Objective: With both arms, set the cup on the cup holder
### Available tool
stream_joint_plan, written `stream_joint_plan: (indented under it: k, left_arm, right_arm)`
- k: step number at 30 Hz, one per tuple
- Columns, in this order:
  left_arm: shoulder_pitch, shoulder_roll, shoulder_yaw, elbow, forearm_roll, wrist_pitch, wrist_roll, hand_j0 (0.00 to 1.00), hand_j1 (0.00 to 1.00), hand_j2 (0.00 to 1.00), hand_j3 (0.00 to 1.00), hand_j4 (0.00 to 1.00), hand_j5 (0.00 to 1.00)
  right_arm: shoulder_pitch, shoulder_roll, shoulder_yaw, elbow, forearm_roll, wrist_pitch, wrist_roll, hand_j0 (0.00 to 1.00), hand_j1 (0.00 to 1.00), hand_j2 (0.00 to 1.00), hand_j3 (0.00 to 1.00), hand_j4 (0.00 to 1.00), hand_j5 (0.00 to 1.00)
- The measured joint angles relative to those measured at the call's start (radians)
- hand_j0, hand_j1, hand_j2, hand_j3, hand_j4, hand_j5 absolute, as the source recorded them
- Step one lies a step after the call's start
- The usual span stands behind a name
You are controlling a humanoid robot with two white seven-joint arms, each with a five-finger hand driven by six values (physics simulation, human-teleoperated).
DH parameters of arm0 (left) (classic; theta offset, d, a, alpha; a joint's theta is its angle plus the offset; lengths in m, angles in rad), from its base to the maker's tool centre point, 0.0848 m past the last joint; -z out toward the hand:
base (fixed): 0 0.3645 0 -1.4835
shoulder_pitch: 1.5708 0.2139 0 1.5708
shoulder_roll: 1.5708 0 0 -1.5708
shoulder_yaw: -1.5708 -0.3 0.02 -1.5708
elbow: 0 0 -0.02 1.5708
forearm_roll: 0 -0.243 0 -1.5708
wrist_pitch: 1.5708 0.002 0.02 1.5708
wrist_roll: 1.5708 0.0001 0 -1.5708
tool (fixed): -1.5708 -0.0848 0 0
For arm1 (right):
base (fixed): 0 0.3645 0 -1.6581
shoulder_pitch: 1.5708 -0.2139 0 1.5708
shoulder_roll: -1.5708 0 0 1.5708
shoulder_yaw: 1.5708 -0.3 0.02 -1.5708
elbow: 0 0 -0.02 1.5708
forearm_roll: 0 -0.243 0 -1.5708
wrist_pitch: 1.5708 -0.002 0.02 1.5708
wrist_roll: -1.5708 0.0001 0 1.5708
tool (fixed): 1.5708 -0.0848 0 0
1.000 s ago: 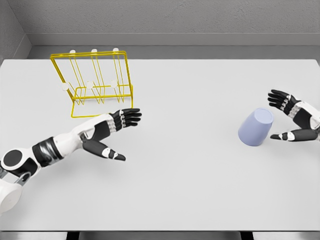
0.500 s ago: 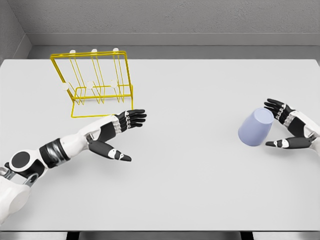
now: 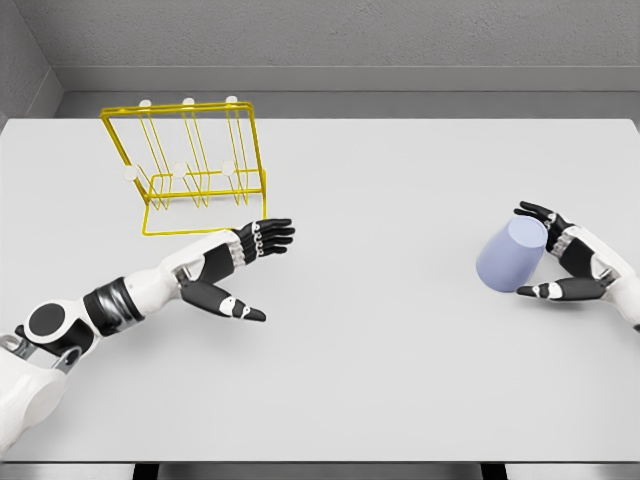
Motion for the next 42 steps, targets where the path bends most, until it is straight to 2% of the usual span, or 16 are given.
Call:
stream_joint_plan:
  k: [7, 25, 28, 33, 42]
  left_arm:
    - [-0.003, -0.023, 0.001, 0.038, 0.0, 0.0, 0.0, 1.0, 1.0, 1.0, 1.0, 1.0, 1.0]
    - [-0.005, -0.029, 0.001, 0.05, 0.0, -0.001, 0.0, 1.0, 1.0, 1.0, 1.0, 1.0, 1.0]
    - [-0.021, -0.039, 0.001, 0.066, -0.001, 0.0, 0.0, 1.0, 1.0, 1.0, 1.0, 1.0, 1.0]
    - [-0.021, -0.046, 0.0, 0.085, -0.002, 0.0, 0.0, 1.0, 1.0, 1.0, 1.0, 1.0, 1.0]
    - [-0.021, -0.048, 0.0, 0.089, -0.002, 0.0, 0.0, 1.0, 1.0, 1.0, 1.0, 1.0, 1.0]
  right_arm:
    - [-0.005, 0.015, 0.002, -0.001, 0.001, 0.0, 0.0, 1.0, 1.0, 1.0, 1.0, 1.0, 1.0]
    - [-0.014, 0.046, 0.003, 0.0, 0.003, 0.0, 0.0, 0.99, 0.99, 0.99, 0.99, 0.99, 0.99]
    - [-0.014, 0.047, 0.003, 0.001, 0.002, 0.0, 0.0, 0.94, 0.94, 0.94, 0.94, 0.94, 0.94]
    - [-0.017, 0.059, 0.003, 0.002, 0.001, 0.001, 0.0, 0.91, 0.91, 0.91, 0.91, 0.91, 0.91]
    - [-0.023, 0.069, 0.002, 0.004, -0.002, 0.003, 0.001, 0.77, 0.77, 0.77, 0.77, 0.77, 0.77]
